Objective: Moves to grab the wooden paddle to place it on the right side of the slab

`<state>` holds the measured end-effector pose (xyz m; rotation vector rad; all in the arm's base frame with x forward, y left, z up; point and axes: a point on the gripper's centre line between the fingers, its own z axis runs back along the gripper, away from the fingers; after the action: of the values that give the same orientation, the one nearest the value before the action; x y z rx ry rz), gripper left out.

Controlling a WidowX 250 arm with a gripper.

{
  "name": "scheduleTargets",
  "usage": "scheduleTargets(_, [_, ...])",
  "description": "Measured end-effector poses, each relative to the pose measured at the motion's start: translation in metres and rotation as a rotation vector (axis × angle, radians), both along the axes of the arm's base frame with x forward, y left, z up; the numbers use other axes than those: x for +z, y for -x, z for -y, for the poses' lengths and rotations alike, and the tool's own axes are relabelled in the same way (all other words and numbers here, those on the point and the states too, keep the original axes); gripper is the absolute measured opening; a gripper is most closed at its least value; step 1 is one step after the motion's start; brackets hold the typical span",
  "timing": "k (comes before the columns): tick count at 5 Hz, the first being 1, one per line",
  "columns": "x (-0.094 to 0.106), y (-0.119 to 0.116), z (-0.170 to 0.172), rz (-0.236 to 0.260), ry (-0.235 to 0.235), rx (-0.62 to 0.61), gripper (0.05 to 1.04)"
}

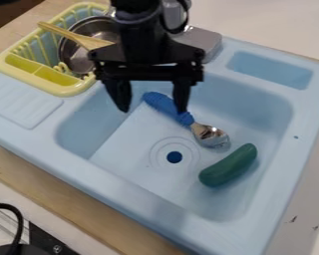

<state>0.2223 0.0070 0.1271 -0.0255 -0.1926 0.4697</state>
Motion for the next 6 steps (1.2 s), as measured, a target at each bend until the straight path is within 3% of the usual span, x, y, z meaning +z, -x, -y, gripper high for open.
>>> scheduleTargets(1, [0.002, -0.001, -0.009, 0.010, 0.004, 0.059, 0.995])
scheduleTargets(3, [0.033, -0.031, -0.053, 0.100, -0.002, 0.262, 0.995])
scheduleTargets(4, [0.043, -0.043, -0.080, 0.113, -0.027, 0.371, 0.995])
scheduleTargets(5, [0.031, -0.050, -0.108, 0.068, -0.019, 0.488, 0.995])
scheduleTargets(6, [0.014, -0.054, -0.124, 0.059, -0.006, 0.593, 0.995])
